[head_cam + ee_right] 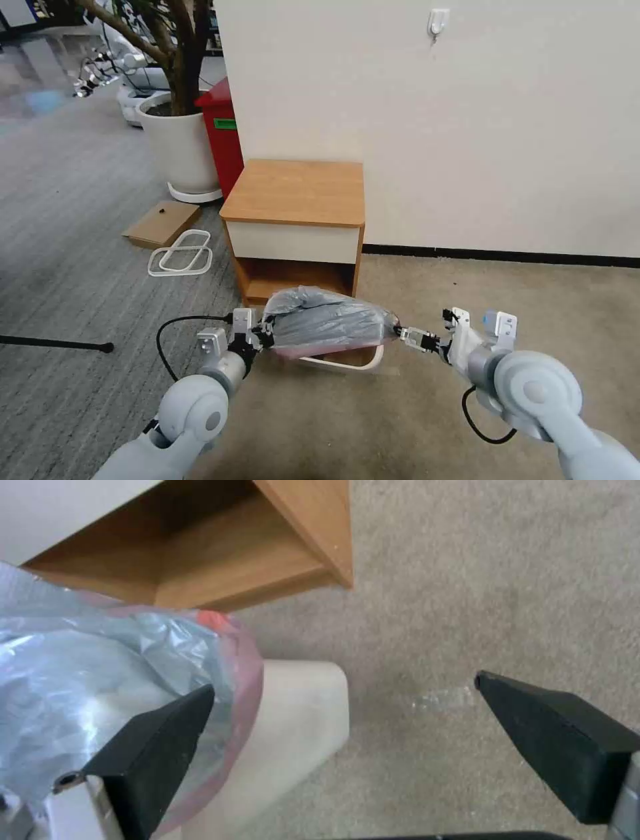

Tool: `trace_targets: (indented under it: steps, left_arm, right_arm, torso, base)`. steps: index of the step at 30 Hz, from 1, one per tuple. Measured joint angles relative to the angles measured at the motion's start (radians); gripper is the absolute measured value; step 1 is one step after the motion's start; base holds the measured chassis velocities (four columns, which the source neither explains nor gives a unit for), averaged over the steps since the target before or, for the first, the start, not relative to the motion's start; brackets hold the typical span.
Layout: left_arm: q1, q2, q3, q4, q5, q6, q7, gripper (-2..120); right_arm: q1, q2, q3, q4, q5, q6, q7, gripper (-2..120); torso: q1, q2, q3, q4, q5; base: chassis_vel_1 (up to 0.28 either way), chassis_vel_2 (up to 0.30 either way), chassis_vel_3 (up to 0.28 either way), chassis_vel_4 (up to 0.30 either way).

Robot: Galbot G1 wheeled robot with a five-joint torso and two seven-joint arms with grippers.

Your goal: Pick up the garbage bag from the table and place it over the trash can.

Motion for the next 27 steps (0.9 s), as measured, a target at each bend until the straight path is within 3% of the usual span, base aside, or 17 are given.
trace_targets:
  steps: [13, 17, 22, 25, 27]
  left_arm:
    - [-0.010, -0.015, 0.010, 0.024, 0.005, -0.013, 0.006, 0]
    - [-0.013, -0.023, 0.004, 0.027, 0.005, -0.017, 0.006, 0]
    - [-0.023, -0.040, -0.009, 0.030, 0.002, -0.028, 0.004, 0]
    - [-0.029, -0.048, -0.013, 0.032, 0.000, -0.032, 0.001, 0]
    - [-0.031, -0.051, -0.013, 0.033, 0.000, -0.032, 0.001, 0]
  right_arm:
    - [0.019, 0.013, 0.069, 0.024, 0.024, 0.001, 0.001, 100]
    - [-0.015, 0.060, 0.107, 0.093, 0.052, 0.057, 0.004, 100]
    - [-0.132, 0.172, 0.090, 0.220, 0.069, 0.152, 0.015, 100]
    - [-0.223, 0.271, 0.042, 0.312, 0.022, 0.193, -0.063, 100]
    - [-0.241, 0.290, 0.026, 0.334, 0.011, 0.194, -0.079, 100]
  torso:
    - [0.000, 0.000, 0.000, -0.0001, -0.0001]
    - [0.000, 0.000, 0.000, 0.0002, -0.0002]
    - [0.000, 0.000, 0.000, -0.0003, -0.0002]
    - [0.000, 0.000, 0.000, -0.0002, -0.0002]
    - [0.000, 0.000, 0.000, -0.0002, -0.0004]
  base:
    - [0.000, 0.000, 0.000, 0.000]
    - [0.000, 0.000, 0.000, 0.000]
    - [0.000, 0.000, 0.000, 0.000]
    - [0.000, 0.000, 0.000, 0.000]
    - [0.000, 0.000, 0.000, 0.000]
